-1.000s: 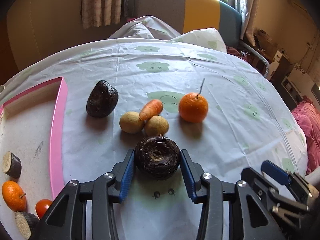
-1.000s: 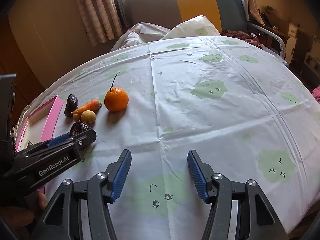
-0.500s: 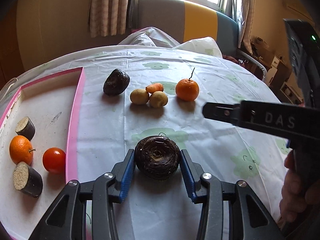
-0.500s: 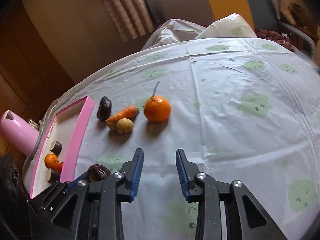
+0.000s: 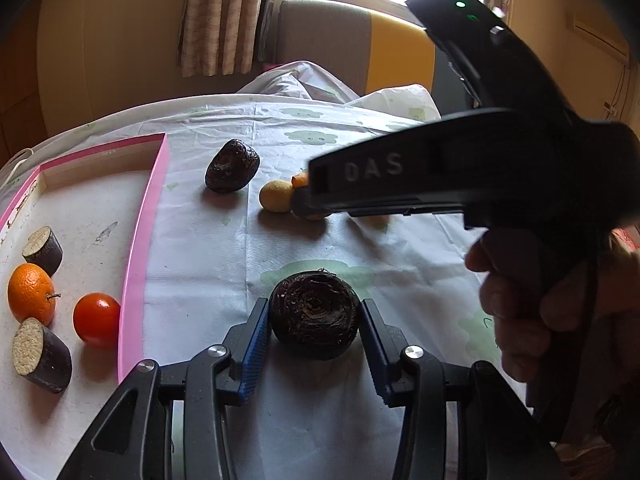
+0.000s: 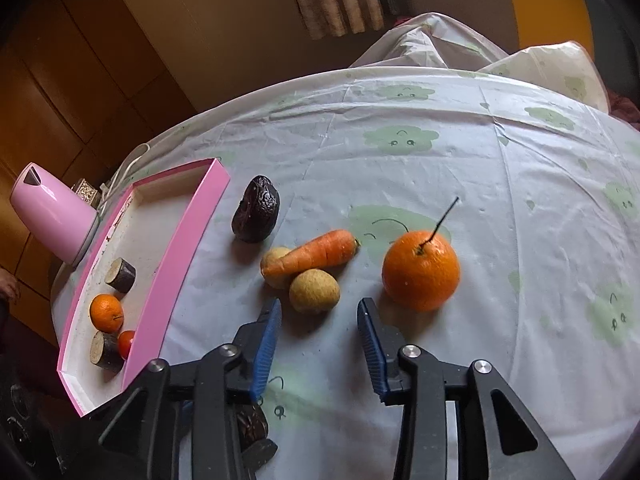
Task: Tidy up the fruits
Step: 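Lift the dark round fruit with the left gripper while the right gripper grasps a yellow potato, then place the dark fruit in the pink tray and open left gripper while right gripper holds potato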
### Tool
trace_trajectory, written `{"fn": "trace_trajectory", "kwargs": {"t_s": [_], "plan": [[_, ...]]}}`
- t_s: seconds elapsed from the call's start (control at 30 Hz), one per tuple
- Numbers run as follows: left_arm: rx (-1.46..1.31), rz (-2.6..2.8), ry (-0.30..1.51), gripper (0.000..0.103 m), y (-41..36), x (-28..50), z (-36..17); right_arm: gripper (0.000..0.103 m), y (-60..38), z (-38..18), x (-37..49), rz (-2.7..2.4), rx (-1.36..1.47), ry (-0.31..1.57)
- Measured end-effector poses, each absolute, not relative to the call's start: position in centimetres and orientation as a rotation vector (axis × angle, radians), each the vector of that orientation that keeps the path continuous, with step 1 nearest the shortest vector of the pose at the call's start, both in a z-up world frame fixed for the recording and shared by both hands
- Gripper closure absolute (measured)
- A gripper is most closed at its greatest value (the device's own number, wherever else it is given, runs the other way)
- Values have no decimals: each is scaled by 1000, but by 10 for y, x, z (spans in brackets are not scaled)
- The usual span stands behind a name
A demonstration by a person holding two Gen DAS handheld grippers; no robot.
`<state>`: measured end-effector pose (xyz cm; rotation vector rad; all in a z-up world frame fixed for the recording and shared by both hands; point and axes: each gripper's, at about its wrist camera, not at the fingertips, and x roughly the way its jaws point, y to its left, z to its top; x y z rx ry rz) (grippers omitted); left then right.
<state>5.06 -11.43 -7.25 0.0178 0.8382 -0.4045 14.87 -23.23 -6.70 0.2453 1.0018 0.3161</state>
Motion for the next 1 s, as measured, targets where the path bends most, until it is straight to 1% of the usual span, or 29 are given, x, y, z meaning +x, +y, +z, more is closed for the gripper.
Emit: {"fn": "trace_trajectory", "kwargs": {"t_s": [0.07,0.17,0.23,0.27,0.83,1.0], "plan": [[19,-403,835,58,-114,50,-73,52,-228,-66,153,319,221,994],[20,-403,833,58,-114,50,-73,53,-224,-69,161,333,202,1004],[22,-404,833,58,-115,50,-73,63,-222,-70,162,336,186,996],[22,-406,833,58,-114,50,-73,75,-222,-70,162,337,190,1000],[9,-427,865,58,-112,56,-70,75,-247,-67,84,194,205,993],[17,-423,868,58,-113,55,-63,75,-242,-67,75,156,165,977]]}}
